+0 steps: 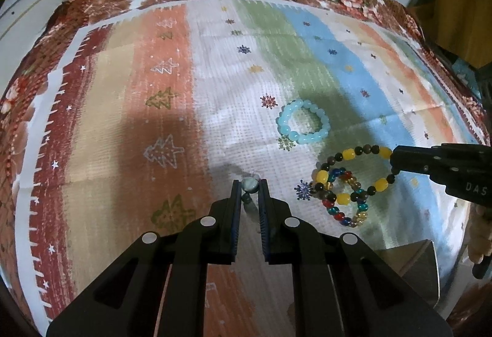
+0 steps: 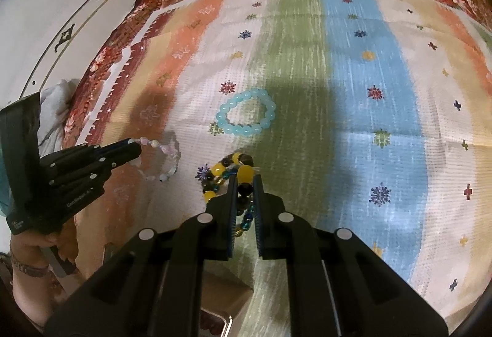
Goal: Organize jewelry
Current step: 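Carry the yellow-black and pale bracelets over the silver tin and open both grippers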
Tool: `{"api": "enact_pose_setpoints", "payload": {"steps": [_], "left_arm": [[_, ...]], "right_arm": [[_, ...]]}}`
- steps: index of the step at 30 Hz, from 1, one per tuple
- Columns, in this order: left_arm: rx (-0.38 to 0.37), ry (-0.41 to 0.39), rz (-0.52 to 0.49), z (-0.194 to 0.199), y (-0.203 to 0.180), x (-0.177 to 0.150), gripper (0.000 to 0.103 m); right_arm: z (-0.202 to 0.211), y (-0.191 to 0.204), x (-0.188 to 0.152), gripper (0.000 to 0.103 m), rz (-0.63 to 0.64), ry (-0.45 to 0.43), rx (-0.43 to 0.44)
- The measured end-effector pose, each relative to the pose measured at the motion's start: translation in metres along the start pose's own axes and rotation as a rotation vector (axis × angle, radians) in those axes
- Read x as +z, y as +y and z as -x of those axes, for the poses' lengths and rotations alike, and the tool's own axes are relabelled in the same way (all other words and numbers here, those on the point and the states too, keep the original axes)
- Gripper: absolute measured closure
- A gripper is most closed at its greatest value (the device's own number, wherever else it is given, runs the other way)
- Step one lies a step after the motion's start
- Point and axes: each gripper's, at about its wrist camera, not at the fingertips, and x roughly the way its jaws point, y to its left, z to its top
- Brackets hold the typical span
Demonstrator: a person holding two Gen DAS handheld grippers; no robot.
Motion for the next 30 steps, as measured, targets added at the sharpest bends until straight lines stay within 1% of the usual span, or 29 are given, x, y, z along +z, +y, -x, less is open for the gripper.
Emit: {"api": "enact_pose_setpoints", "payload": {"steps": [13, 24, 30], "left_arm": [[-0.03, -0.075, 0.0, 0.038, -0.013, -0.007, 0.092], [-0.062, -0.138, -0.008, 0.071, -0.027, -0.012, 0.092], [-0.081, -0.159, -0.014, 0.084, -0.033, -0.021, 0.092]], "right_arm": [[0.034, 0.02, -0.006, 0.092, 0.043, -0.082, 0.023], [0.057, 0.029, -0.018, 0.092, 0.046, -0.117, 0.045], [0.072, 0.034, -0.024, 0.092, 0.049, -0.145, 0.066]]}}
